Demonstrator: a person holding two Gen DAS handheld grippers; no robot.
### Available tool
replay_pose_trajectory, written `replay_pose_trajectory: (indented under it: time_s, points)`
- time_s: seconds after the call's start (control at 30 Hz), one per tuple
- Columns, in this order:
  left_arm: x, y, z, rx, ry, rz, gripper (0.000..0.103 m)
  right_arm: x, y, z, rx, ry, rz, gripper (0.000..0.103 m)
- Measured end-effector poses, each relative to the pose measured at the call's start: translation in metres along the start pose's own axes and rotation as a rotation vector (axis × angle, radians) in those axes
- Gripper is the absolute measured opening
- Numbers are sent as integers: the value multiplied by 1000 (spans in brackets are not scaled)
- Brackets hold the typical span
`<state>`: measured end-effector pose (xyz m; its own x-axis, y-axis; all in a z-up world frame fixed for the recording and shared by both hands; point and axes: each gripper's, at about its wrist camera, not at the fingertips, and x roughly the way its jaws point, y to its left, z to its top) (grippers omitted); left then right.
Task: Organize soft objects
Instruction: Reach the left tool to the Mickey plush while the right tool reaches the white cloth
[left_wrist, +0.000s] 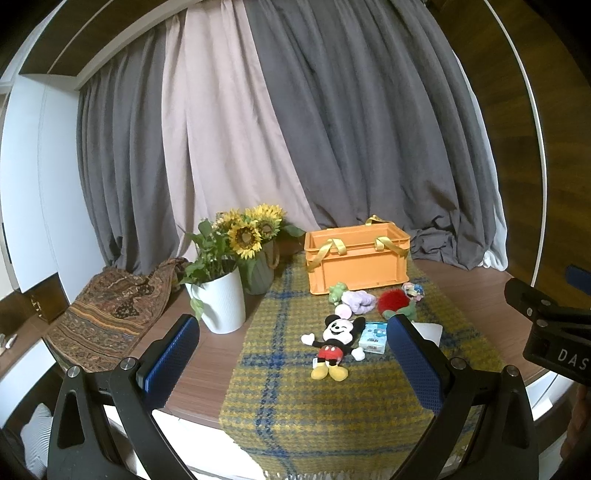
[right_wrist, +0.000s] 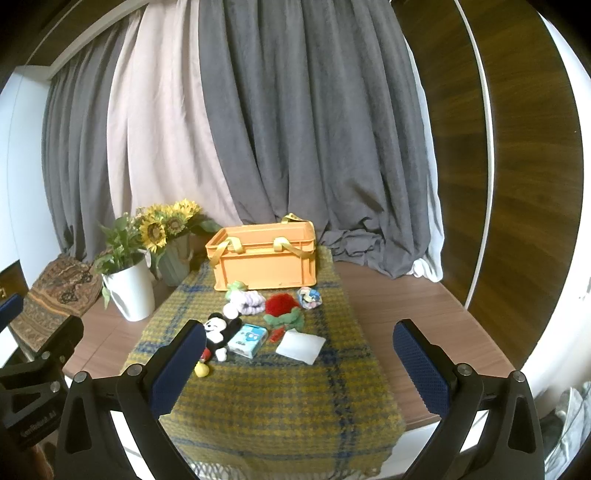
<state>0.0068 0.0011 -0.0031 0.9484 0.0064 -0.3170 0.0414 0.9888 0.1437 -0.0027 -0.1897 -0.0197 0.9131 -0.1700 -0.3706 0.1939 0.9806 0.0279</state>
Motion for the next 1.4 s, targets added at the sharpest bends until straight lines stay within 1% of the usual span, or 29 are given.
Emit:
replay_pose_trajectory:
  time_s: [0.13, 0.27, 0.47, 0.77, 0.83, 0.93, 1.03, 1.2, 1.4]
  points:
    - [8, 2, -1, 16, 3, 11, 103, 9, 5, 0, -2, 17, -2, 103]
    - [25, 0, -2, 32, 38, -3, 103, 27, 7, -1, 7, 60, 6, 103]
    - [58, -2, -5, 61, 81, -16, 103, 55, 12, -5, 19, 111, -10, 103]
    - [115, -4, -6, 90, 142, -81, 102, 108, 19, -9, 58, 187, -51, 102]
    - [132, -6, -6, 95, 167, -102, 99, 120, 20, -9, 64, 204, -63, 102]
    - [151, -7, -7, 101, 191, -128, 98, 139, 22, -10, 76, 228, -77, 102]
    - [174, -8, -8, 108, 218, -159, 96, 157, 26, -11, 76, 257, -94, 102]
    - [208, -8, -11, 125, 251, -220, 95, 184, 33, -13, 75, 296, -130, 102]
    - [242, -15, -18, 153, 292, -294, 94, 210, 37, -21, 85, 317, -194, 102]
